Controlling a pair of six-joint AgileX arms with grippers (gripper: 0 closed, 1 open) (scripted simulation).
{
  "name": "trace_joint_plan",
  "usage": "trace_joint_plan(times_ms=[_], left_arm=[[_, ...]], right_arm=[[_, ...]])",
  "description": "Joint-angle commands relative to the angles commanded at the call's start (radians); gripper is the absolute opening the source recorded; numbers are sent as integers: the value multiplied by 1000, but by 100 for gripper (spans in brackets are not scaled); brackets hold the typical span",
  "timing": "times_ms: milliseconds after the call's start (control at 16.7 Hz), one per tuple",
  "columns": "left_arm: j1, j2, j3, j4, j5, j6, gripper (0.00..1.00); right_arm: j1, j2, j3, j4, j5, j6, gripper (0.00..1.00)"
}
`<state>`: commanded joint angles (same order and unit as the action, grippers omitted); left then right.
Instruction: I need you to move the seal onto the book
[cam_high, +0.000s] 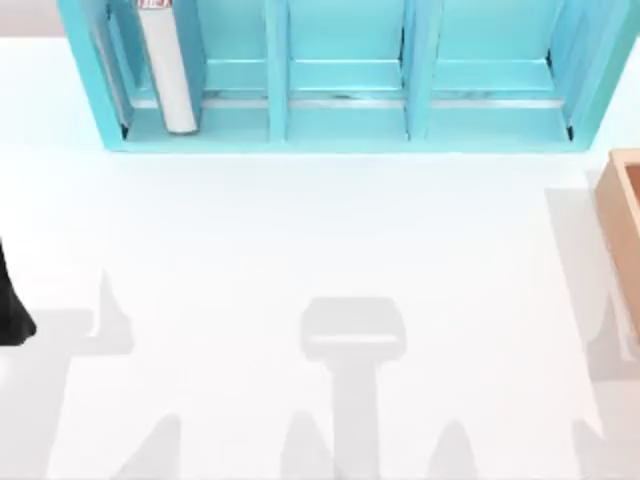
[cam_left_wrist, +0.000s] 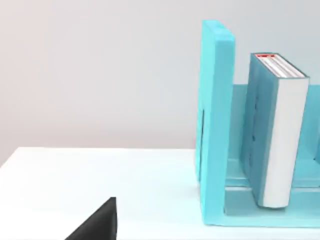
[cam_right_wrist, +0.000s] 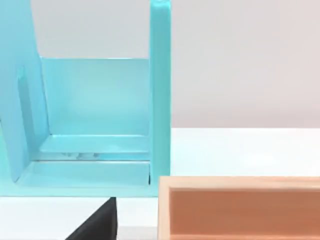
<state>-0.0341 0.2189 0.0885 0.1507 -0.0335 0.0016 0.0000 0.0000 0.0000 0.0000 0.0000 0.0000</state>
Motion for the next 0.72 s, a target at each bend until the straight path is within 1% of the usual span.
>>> trace_joint_plan(times_ms=[240, 720], left_arm=[[-52, 331, 117, 203, -41, 0, 100], [-180, 1168, 400, 692, -136, -1, 100]], right_arm=[[0, 0, 0, 0, 0, 0, 100], [0, 0, 0, 0, 0, 0, 100]])
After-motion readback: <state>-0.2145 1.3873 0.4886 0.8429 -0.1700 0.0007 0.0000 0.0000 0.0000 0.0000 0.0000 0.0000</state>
